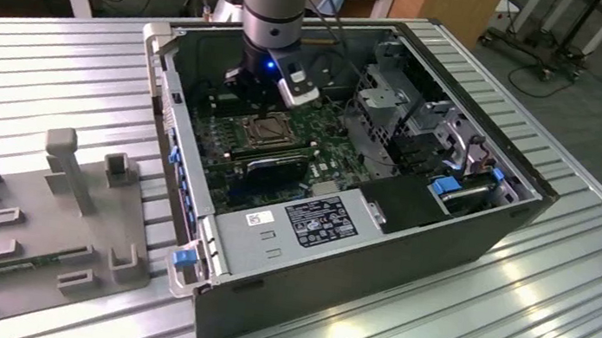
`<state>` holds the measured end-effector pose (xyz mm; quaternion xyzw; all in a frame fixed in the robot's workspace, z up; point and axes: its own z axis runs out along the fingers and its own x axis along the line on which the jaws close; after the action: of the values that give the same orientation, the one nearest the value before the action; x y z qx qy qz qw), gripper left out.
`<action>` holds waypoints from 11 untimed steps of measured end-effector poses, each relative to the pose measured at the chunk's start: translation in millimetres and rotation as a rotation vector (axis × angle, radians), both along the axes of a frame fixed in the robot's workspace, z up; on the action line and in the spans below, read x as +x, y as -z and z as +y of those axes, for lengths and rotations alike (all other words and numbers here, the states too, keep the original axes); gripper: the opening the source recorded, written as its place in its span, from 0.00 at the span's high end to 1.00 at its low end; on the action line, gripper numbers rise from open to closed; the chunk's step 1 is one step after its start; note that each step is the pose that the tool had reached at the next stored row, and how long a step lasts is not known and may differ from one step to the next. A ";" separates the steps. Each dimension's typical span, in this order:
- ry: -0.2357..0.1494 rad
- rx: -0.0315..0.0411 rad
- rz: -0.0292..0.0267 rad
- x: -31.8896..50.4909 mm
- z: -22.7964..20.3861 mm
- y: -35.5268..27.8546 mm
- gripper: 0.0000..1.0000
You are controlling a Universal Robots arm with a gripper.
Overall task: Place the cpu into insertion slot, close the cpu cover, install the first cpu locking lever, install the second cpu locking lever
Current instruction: 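Install the first cpu locking lever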
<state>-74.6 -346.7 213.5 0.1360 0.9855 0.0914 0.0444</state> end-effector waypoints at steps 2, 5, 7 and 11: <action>0.000 -0.0001 0.0000 1.9 0.0 0.0 0.89; 0.000 0.0000 0.0001 5.5 0.0 0.0 0.89; 0.000 0.0000 0.0000 7.1 -0.1 0.0 0.89; 0.000 0.0000 0.0000 8.9 0.0 0.0 0.89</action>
<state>-65.7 -346.8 213.5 0.1360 0.9855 0.0914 0.0444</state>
